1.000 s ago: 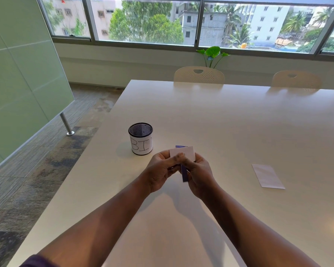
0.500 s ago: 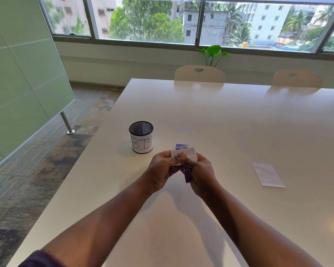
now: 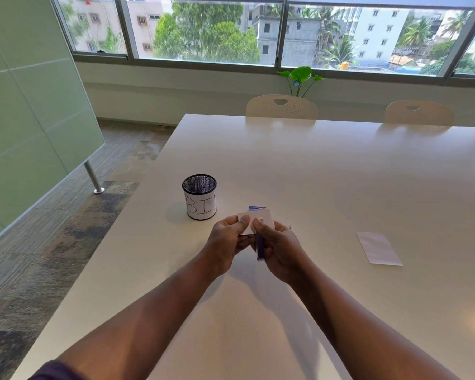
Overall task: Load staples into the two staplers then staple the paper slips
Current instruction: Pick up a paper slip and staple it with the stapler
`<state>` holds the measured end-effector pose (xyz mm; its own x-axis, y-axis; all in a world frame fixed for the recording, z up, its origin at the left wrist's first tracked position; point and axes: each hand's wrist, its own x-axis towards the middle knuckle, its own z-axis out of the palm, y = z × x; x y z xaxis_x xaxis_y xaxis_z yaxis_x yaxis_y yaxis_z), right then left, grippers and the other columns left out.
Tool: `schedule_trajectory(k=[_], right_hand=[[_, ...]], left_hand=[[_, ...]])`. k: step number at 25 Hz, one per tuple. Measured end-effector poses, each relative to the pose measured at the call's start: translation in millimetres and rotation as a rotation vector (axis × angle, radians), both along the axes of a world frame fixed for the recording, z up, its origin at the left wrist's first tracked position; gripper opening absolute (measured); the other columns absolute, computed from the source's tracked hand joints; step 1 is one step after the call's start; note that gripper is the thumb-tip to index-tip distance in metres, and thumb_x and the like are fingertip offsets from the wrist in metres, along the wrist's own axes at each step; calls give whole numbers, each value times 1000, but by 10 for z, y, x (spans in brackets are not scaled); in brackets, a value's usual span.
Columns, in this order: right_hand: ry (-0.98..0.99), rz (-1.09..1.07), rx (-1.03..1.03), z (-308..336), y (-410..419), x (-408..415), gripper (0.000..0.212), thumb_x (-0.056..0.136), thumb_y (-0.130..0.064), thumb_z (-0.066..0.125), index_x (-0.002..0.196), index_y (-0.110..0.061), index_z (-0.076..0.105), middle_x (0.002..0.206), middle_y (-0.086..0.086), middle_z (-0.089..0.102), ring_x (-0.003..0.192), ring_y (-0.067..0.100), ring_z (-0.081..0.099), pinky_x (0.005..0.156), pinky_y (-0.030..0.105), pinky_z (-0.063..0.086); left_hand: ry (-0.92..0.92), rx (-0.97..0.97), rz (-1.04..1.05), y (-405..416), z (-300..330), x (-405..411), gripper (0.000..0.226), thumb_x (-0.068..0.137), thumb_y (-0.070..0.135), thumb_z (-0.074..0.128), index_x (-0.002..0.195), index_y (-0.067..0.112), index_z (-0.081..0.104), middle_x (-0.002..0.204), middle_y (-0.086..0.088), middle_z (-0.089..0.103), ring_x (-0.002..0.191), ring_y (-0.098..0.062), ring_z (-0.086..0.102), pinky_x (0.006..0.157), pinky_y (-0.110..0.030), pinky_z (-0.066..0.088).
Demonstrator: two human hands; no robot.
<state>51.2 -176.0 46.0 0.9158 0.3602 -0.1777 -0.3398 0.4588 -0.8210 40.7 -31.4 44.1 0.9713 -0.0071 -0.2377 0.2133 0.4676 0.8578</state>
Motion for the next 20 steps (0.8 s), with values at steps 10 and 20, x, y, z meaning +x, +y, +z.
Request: schedule_trajectory(k=[10, 20], right_hand=[[2, -88, -226, -42, -79, 5, 27, 84, 0, 76, 109, 1, 67, 84, 13, 66, 64, 17, 56, 57, 28, 46], [-196, -385, -729, -168, -97, 56, 43, 70, -28, 92, 103, -21, 65, 94, 4, 72, 82, 19, 68, 70, 37, 61]], left_hand=[[33, -67, 201, 43, 12, 127, 11, 97, 4, 62, 107, 7, 65, 98, -13, 76, 80, -18, 77, 66, -27, 62], [64, -40, 284, 45, -59, 162, 13, 89, 1, 73, 97, 10, 68, 89, -7, 75, 78, -16, 73, 73, -28, 64]])
